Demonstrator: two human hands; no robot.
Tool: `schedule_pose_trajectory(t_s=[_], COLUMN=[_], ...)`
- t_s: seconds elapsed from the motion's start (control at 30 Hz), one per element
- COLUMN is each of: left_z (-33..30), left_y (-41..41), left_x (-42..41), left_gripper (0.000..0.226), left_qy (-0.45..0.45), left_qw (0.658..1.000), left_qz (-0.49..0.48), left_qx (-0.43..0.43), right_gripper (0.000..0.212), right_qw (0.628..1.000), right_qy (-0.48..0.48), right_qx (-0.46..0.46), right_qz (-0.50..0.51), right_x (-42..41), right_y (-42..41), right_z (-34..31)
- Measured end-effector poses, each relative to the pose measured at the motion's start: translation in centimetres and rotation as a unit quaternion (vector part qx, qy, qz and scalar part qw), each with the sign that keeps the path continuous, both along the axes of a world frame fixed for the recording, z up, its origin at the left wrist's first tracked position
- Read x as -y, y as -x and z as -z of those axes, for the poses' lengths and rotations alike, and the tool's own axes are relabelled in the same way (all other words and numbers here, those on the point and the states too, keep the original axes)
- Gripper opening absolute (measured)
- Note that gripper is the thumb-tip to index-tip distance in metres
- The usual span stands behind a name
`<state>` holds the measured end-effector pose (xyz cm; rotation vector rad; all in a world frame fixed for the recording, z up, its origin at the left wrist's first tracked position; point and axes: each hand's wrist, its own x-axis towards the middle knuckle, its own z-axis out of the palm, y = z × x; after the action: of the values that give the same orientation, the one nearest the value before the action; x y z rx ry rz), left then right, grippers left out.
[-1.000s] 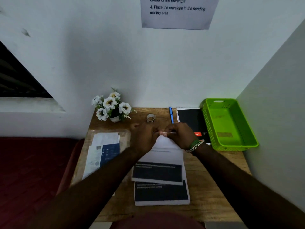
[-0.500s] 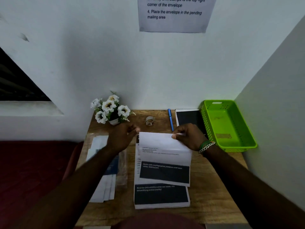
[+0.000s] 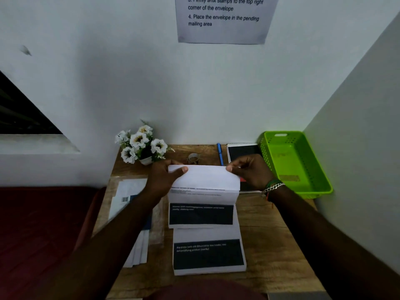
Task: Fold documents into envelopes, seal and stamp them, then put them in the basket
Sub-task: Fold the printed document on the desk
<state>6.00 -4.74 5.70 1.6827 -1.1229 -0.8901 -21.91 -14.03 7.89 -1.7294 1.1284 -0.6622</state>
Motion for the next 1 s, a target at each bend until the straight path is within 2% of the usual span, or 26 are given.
schedule_pose_trajectory(t_s=[0.23, 0.37, 0.63, 0.8, 0.93, 1.0], left_z=[0.1, 0.9, 4.2, 7.1, 8.0, 7.7], left_y=[0.2, 0.1, 0.3, 0.6, 0.5, 0.7], left_x=[-0.3, -0.6, -3.3, -5.4, -5.8, -5.5], left_gripper=[0.006, 0.008, 0.015, 0.022, 0.042, 0.043], left_qy=[-0.008, -0.013, -0.025, -0.042, -0.080, -0.094], left_qw=[1.000, 1.000, 0.984, 0.950, 0.936, 0.920], left_qz=[0.008, 0.025, 0.108, 0.195, 0.223, 0.241], left_qx=[0.007, -0.003, 0.140, 0.241, 0.258, 0.296], right_gripper=[0.006, 0.016, 0.016, 0.016, 0.014, 0.014], right_qw=[1.000, 0.998, 0.975, 0.961, 0.947, 0.939], right_qy=[-0.005, 0.029, 0.130, 0.120, 0.091, 0.083], right_qx=[0.001, -0.055, -0.166, -0.225, -0.281, -0.306], right_qz=[0.015, -0.011, -0.076, -0.106, -0.122, -0.132], right_x=[-0.3, -0.6, -2.9, -4.7, -5.7, -6.0], right_y=[1.9, 1.5, 1.6, 2.4, 2.3, 2.1], right_z=[0.7, 0.9, 3.1, 5.5, 7.2, 8.1])
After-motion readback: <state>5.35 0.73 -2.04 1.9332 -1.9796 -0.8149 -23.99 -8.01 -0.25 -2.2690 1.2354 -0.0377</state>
